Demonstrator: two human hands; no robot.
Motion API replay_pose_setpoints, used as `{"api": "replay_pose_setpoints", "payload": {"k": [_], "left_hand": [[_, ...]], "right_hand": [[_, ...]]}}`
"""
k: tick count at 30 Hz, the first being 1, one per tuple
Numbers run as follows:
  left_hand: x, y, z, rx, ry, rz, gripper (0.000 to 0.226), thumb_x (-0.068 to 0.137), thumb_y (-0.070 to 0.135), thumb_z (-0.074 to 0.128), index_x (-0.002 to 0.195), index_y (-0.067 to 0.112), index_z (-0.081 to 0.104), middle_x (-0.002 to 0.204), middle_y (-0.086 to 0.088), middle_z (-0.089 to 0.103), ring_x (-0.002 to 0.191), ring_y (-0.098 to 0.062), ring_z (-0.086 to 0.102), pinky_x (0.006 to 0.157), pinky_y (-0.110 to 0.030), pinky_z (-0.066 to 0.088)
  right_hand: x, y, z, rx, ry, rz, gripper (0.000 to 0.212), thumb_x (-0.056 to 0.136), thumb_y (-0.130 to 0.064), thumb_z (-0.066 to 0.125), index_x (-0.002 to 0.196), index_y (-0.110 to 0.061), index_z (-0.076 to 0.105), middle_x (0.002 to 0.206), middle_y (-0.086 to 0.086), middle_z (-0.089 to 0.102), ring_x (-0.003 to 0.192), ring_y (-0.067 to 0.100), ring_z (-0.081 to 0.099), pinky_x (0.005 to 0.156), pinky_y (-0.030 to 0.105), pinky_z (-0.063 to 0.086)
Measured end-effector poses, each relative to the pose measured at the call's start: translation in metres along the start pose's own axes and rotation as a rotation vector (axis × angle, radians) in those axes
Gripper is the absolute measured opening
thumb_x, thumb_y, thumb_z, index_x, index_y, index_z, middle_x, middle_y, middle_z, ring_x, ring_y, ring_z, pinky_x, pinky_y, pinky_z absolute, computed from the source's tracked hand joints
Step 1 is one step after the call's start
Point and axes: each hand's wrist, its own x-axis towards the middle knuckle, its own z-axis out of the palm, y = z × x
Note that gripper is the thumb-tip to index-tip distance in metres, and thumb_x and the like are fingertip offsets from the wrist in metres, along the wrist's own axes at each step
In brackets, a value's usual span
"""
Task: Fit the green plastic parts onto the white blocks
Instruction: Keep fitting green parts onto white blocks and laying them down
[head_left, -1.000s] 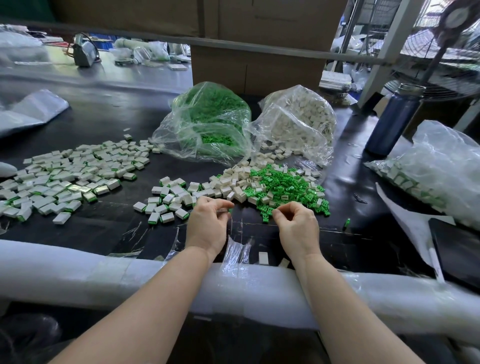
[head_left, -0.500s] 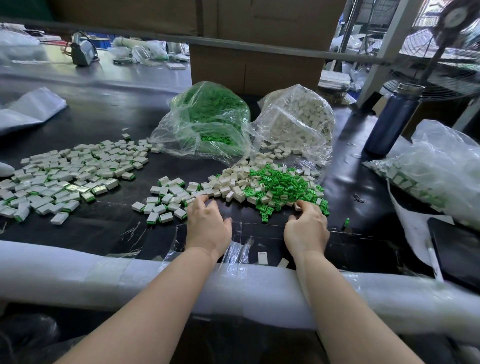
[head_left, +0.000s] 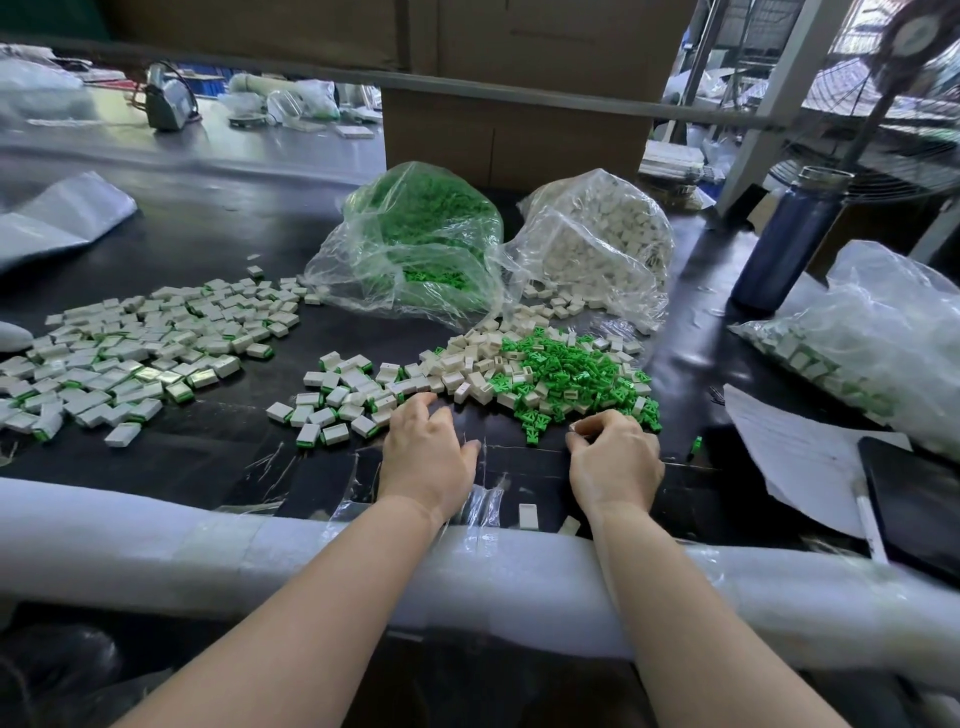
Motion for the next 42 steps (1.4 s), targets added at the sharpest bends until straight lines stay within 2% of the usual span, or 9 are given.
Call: {"api": "replay_pose_setpoints", "payload": {"k": [4,7,13,16,18,20,25,35,42], "left_hand": [[-0.004,0.002,-0.002,-0.018,0.053,0.072,0.042,0.09,0.034,0.055,0.127,0.013,0.052,0.136,-0.003,0.036,0.128,-0.023,0.027,0.106,-0.032,0.023],[-0.006,0.004,-0.005,-0.055,0.099,0.185,0.033,0.089,0.028,0.058,0.12,0.017,0.058,0.126,0.0,0.043,0.12,-0.02,0.034,0.102,-0.027,0.026],[-0.009,0.011,-0.011,-0.232,-0.027,0.33,0.031,0.088,0.019,0.061,0.118,0.018,0.062,0.114,0.001,0.06,0.103,-0.016,0.055,0.084,-0.01,0.031],[-0.008,0.011,-0.014,-0.272,-0.035,0.301,0.025,0.086,0.019,0.064,0.111,0.016,0.067,0.107,-0.003,0.066,0.1,-0.017,0.059,0.088,-0.016,0.038],[-0.008,0.012,-0.014,-0.303,-0.041,0.271,0.021,0.085,0.02,0.065,0.105,0.014,0.069,0.104,-0.004,0.068,0.097,-0.018,0.06,0.089,-0.024,0.043],[-0.009,0.011,-0.014,-0.306,-0.034,0.259,0.017,0.085,0.02,0.065,0.101,0.014,0.07,0.1,-0.003,0.069,0.092,-0.016,0.06,0.085,-0.02,0.043],[-0.01,0.011,-0.012,-0.33,-0.02,0.225,0.011,0.086,0.022,0.065,0.095,0.017,0.068,0.092,0.002,0.07,0.083,-0.009,0.061,0.08,-0.019,0.045],[-0.007,0.007,-0.011,-0.273,-0.053,0.24,0.013,0.087,0.022,0.063,0.098,0.016,0.067,0.099,0.001,0.063,0.086,-0.009,0.051,0.079,-0.016,0.039],[-0.008,0.009,-0.013,-0.312,-0.072,0.217,0.013,0.087,0.022,0.064,0.098,0.018,0.067,0.098,0.002,0.067,0.089,-0.011,0.058,0.083,-0.019,0.044]], "right_hand": [[-0.002,-0.002,-0.002,0.013,0.008,-0.034,0.005,0.089,-0.021,0.06,0.085,-0.023,0.057,0.098,0.001,0.063,0.105,0.024,0.048,0.086,0.034,0.032],[-0.007,-0.005,-0.002,0.165,-0.037,-0.218,0.005,0.087,-0.02,0.064,0.089,-0.021,0.059,0.087,-0.004,0.061,0.095,0.021,0.056,0.082,0.032,0.043],[-0.018,-0.012,0.0,0.384,-0.29,-0.475,0.011,0.08,-0.009,0.072,0.088,-0.01,0.065,0.084,-0.002,0.069,0.081,0.012,0.065,0.08,0.029,0.053],[-0.017,-0.013,0.0,0.426,-0.327,-0.485,0.008,0.079,-0.01,0.072,0.082,-0.013,0.065,0.08,-0.004,0.068,0.078,0.009,0.065,0.077,0.026,0.053],[-0.017,-0.012,0.001,0.398,-0.304,-0.479,0.005,0.081,-0.012,0.07,0.083,-0.015,0.067,0.079,-0.004,0.068,0.078,0.012,0.064,0.077,0.028,0.052],[-0.015,-0.01,0.002,0.307,-0.21,-0.455,0.005,0.085,-0.013,0.065,0.088,-0.016,0.068,0.085,-0.001,0.068,0.085,0.017,0.061,0.081,0.03,0.049],[-0.009,-0.005,0.005,0.08,-0.135,-0.403,0.023,0.094,-0.017,0.052,0.111,-0.018,0.067,0.11,-0.001,0.062,0.106,0.018,0.05,0.082,0.02,0.031],[-0.008,-0.005,0.007,-0.026,-0.131,-0.401,0.011,0.089,-0.016,0.058,0.094,-0.014,0.068,0.1,0.0,0.065,0.1,0.019,0.051,0.073,0.021,0.027],[-0.01,-0.008,0.008,-0.057,-0.139,-0.427,0.024,0.093,-0.021,0.055,0.115,-0.017,0.063,0.113,-0.002,0.06,0.109,0.017,0.048,0.089,0.026,0.035]]}}
